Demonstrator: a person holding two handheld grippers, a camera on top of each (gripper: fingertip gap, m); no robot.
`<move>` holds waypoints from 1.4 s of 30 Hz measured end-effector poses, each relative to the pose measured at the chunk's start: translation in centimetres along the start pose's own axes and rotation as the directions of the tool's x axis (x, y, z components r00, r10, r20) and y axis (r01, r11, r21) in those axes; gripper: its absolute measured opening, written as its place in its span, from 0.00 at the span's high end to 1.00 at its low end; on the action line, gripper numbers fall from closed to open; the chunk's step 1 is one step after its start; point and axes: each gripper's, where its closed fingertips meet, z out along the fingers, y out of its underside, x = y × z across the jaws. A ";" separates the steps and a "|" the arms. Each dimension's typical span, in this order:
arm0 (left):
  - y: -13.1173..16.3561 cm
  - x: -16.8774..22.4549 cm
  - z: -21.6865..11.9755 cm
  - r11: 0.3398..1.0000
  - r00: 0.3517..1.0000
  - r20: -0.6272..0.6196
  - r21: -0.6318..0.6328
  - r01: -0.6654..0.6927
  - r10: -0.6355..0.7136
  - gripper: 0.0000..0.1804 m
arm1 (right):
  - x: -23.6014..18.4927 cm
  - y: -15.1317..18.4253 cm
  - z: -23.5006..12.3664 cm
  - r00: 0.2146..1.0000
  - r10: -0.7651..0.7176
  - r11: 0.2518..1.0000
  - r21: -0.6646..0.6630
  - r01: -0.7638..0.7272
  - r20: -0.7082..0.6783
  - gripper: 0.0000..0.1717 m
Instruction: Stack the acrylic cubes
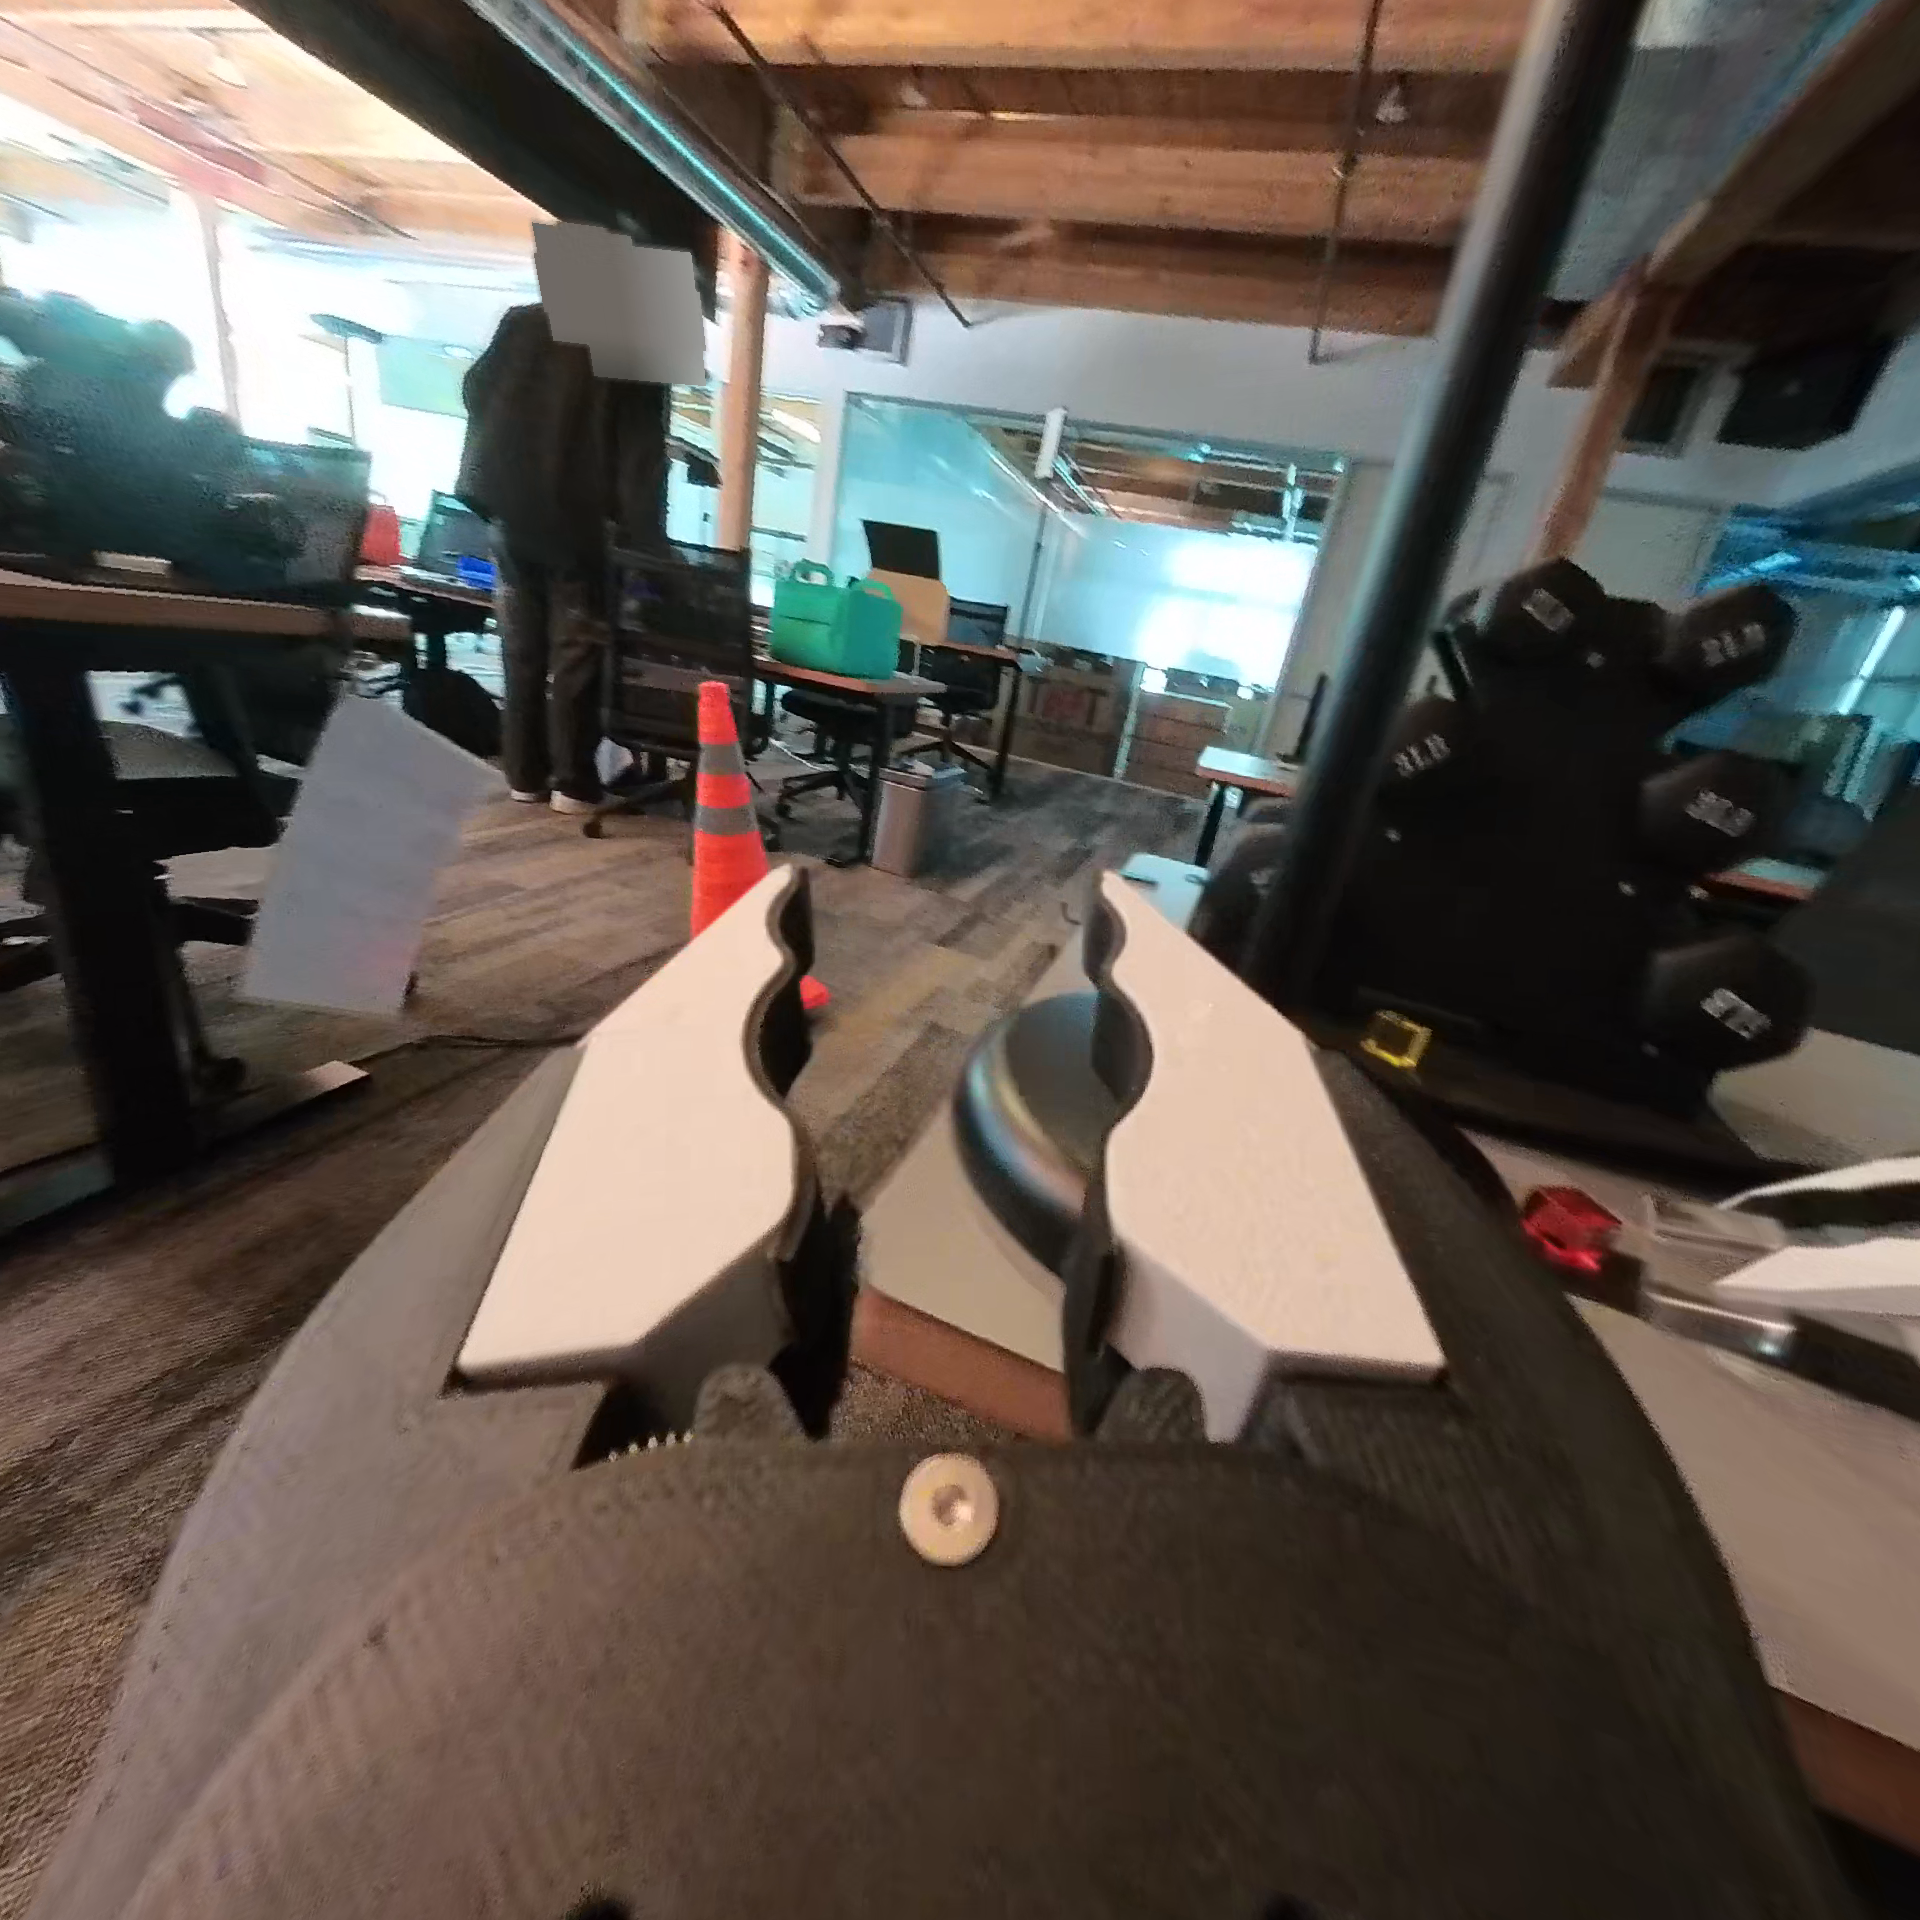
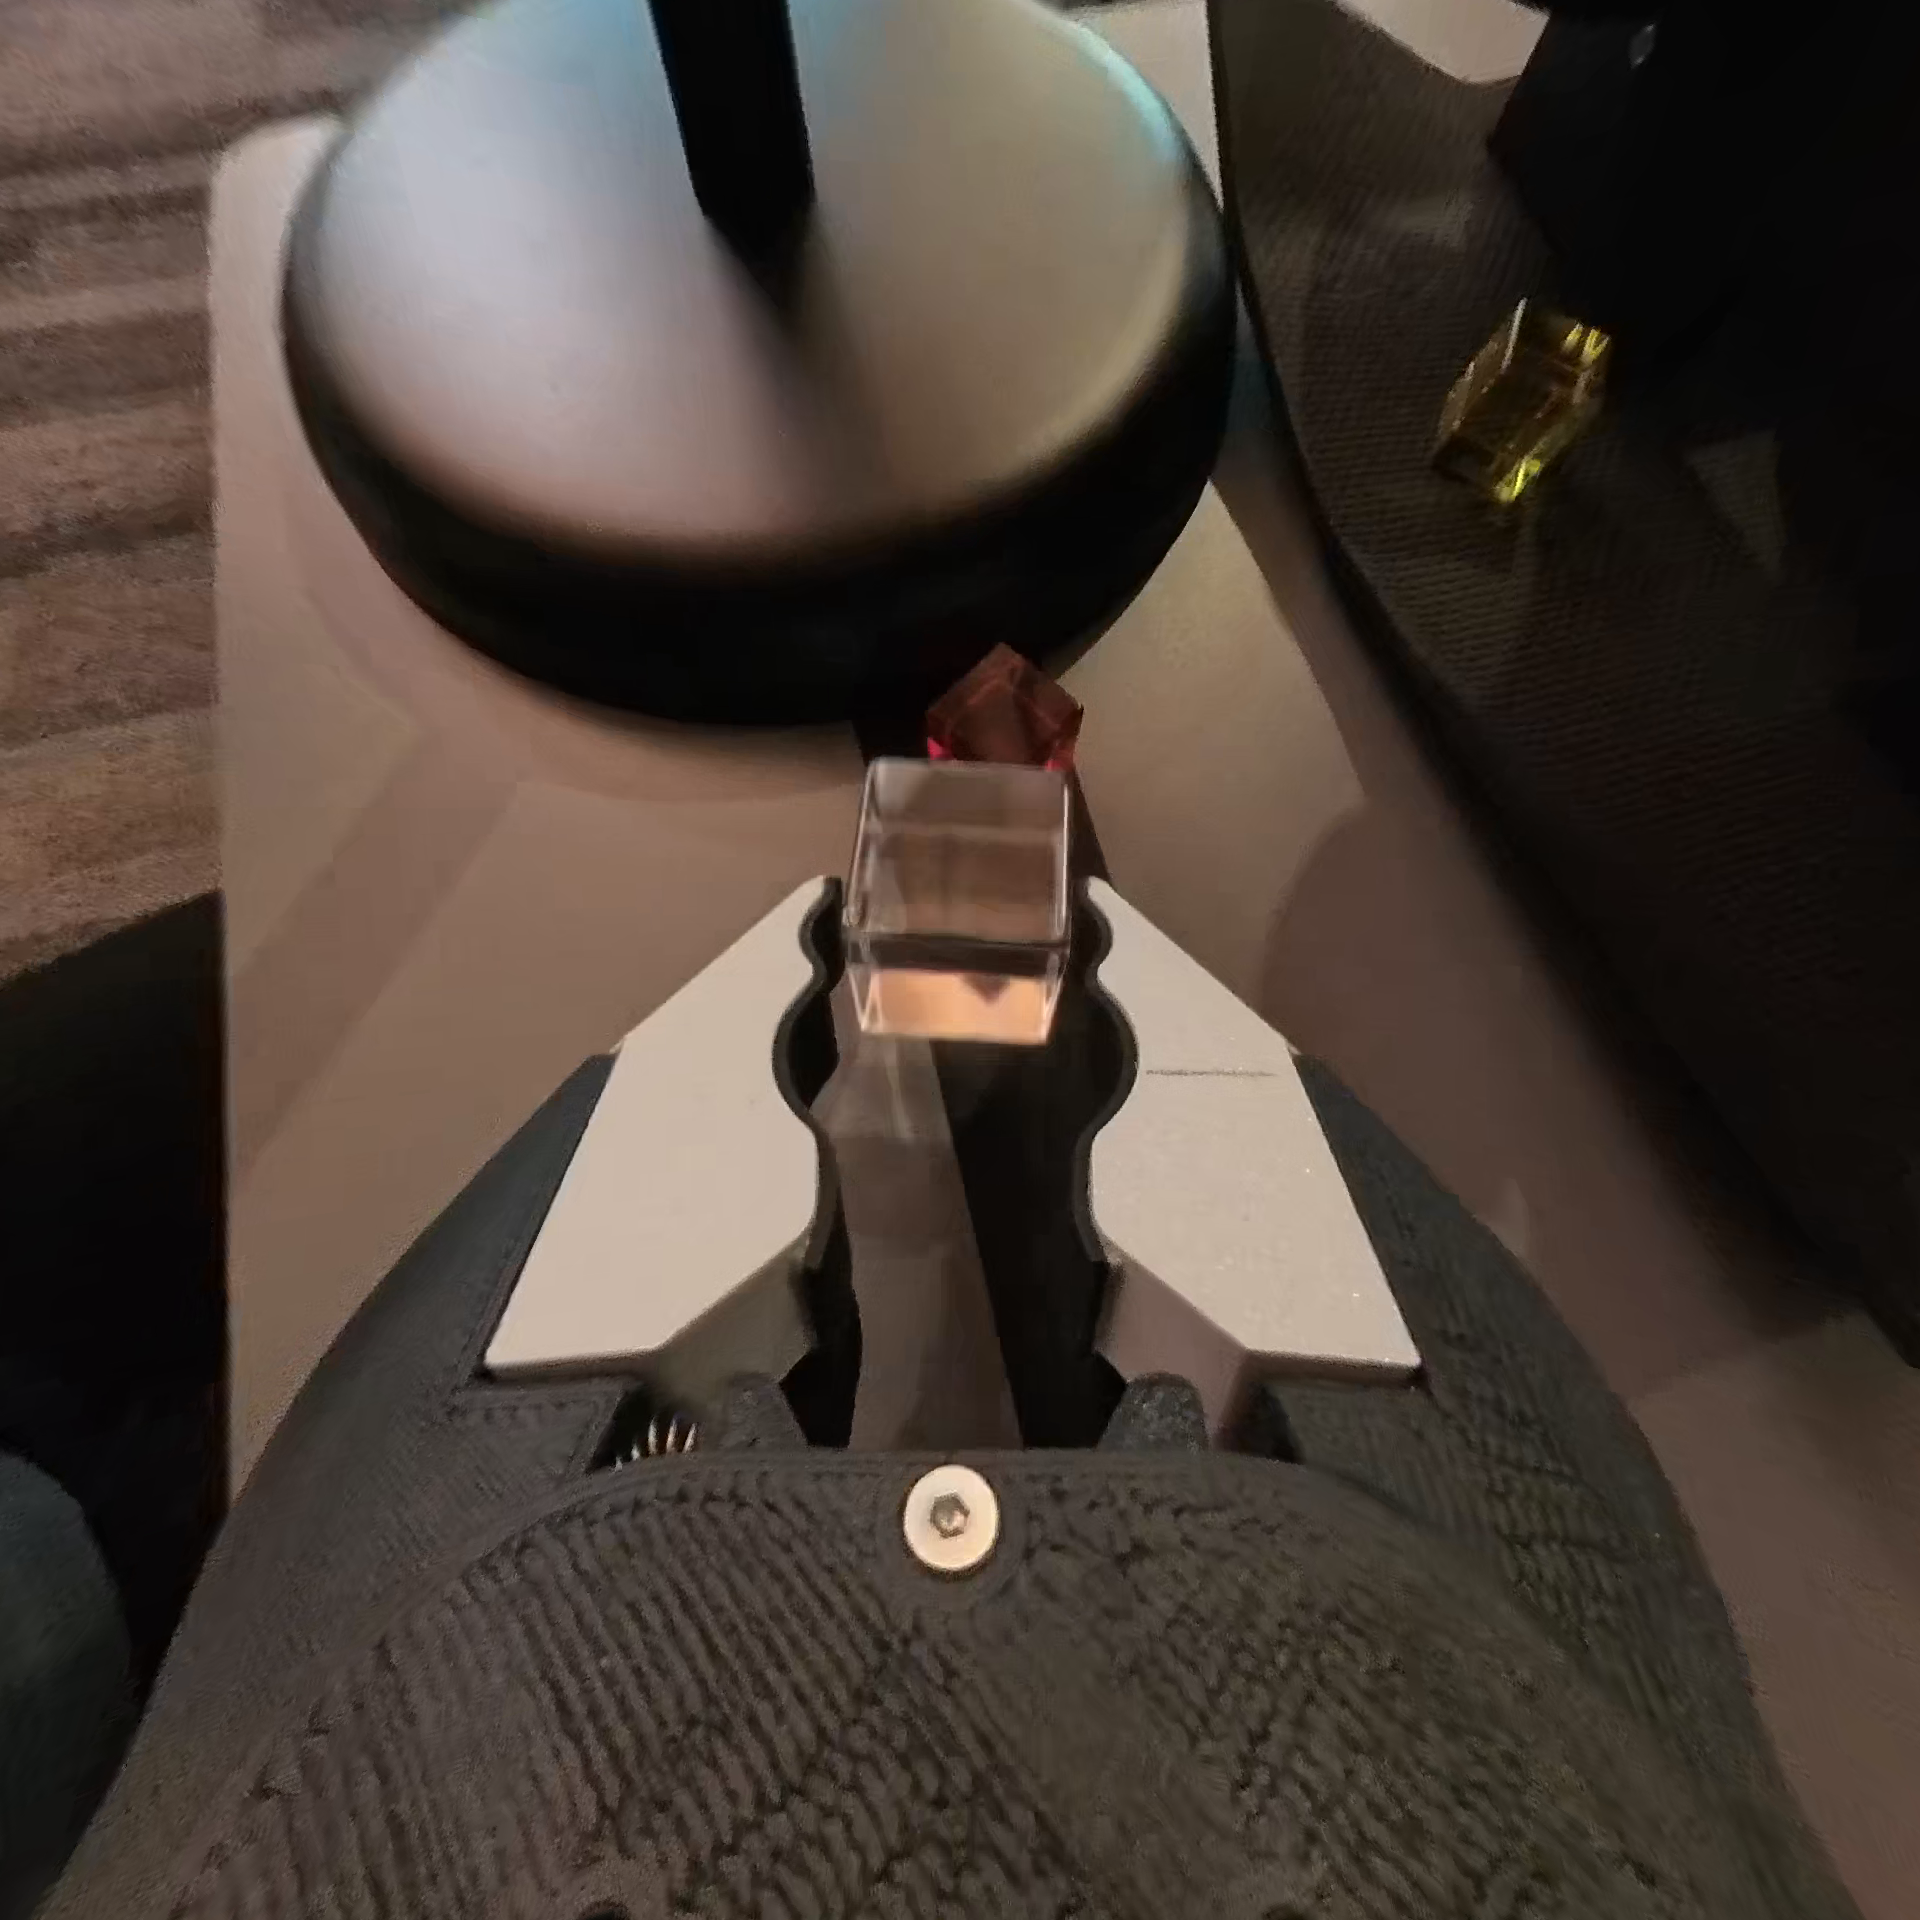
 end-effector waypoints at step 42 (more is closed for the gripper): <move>3.4 2.9 0.6 0.989 0.953 -0.302 -0.146 -0.027 -0.018 0.62 | -1.2 -2.7 2.8 0.842 -0.352 0.929 0.039 0.369 0.410 0.64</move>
